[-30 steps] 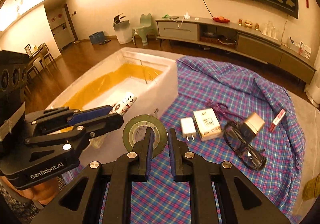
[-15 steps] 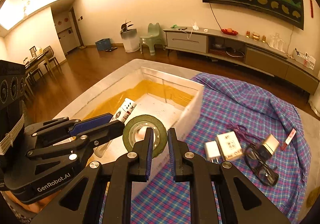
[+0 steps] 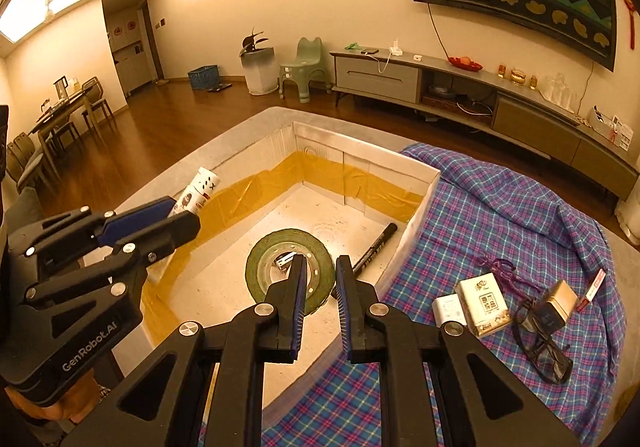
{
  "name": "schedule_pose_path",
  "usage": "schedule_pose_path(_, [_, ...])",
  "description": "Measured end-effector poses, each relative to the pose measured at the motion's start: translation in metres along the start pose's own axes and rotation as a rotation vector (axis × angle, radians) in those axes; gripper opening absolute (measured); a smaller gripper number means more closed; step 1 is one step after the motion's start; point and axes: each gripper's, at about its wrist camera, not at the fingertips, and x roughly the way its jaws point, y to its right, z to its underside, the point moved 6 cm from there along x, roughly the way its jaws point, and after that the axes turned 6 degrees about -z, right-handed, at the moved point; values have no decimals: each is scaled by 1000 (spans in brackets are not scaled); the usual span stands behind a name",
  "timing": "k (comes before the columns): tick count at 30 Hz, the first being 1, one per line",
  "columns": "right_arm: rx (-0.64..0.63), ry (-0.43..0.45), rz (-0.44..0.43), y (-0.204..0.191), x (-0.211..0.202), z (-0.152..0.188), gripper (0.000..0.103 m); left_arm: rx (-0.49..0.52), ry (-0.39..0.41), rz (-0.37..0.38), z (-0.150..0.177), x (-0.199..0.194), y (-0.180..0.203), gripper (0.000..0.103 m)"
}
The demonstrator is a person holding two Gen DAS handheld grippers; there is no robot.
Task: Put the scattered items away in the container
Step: 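Carry the lip-balm tube and green tape roll over the foam box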
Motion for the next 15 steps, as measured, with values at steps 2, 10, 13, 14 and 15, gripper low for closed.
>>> schedule_pose_path(2, [-4,-8,1,-3,5,1,16,4,-18,-15,4,8,-4,19])
schedule_pose_path(10, [-56,-31,11,-16,20,2,16,7,-87,-41,15,30,-14,19])
schedule_pose_path(13, [-79,-39,21,-19,24,3,16,13,-92,-49,17,34,-15,19])
schedule_pose_path(14, [-85,-42,23,-20,25,4,16,14,-91,-49,17,35,-14,19])
schedule_pose_path(15, [-89,-45,24,-20,27,4,16,17,-89,-52,18,36,-15,19])
